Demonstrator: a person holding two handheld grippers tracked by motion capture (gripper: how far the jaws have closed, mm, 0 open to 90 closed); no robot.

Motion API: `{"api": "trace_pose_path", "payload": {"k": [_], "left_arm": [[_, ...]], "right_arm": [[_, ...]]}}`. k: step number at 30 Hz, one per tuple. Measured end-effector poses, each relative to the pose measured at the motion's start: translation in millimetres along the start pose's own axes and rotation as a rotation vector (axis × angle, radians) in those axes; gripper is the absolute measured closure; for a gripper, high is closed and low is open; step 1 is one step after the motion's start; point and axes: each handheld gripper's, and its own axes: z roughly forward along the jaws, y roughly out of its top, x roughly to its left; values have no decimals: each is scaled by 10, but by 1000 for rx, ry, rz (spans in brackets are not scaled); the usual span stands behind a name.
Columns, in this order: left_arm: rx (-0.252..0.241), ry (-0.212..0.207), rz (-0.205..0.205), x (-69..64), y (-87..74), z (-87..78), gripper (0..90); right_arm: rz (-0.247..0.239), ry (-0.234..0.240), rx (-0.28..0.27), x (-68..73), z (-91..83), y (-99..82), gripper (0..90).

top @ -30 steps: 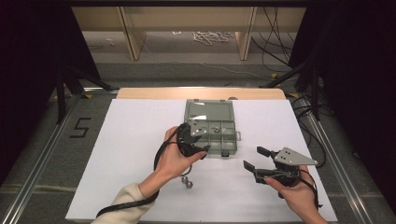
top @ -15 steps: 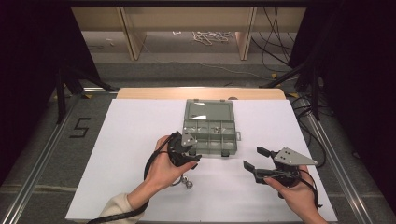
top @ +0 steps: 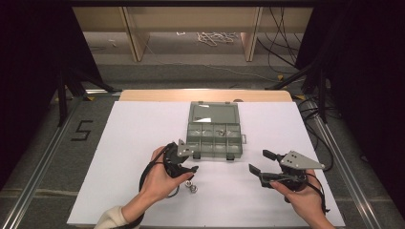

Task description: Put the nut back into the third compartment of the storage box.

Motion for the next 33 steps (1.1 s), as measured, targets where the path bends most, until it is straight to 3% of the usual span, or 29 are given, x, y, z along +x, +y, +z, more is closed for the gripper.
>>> {"api": "trace_pose_path", "payload": {"k": [2,4,6,7,8,12,14,24,25,31,33], "left_arm": [[-13,-2,-21,-19,-13,10,325],[5,-2,-2,-11,-22,0,325],[-6,-12,-27,-29,-38,17,325],[9,-11,-11,-16,-43,10,325],[-5,-12,-32,-29,-51,22,325],[16,-5,-13,-4,-67,15,326],[12,-9,-34,-11,-74,25,325],[46,-19,-20,2,-88,48,327],[51,-18,-13,6,-89,46,327],[60,-16,-19,7,-94,51,327],[66,-18,-16,14,-96,52,328]], "right_arm": [[0,1,-1,0,-1,0,257],[1,1,-2,0,-3,1,257],[2,2,-3,1,-4,2,257],[2,2,-3,1,-5,2,257],[1,2,-3,2,-6,2,256],[3,6,-1,8,-10,5,254],[-8,-8,3,7,-14,6,250],[-9,10,9,12,-17,9,238],[-31,4,-5,-1,-13,10,237],[-6,25,-15,23,-5,7,217],[-43,5,-6,12,-16,11,211]]}}
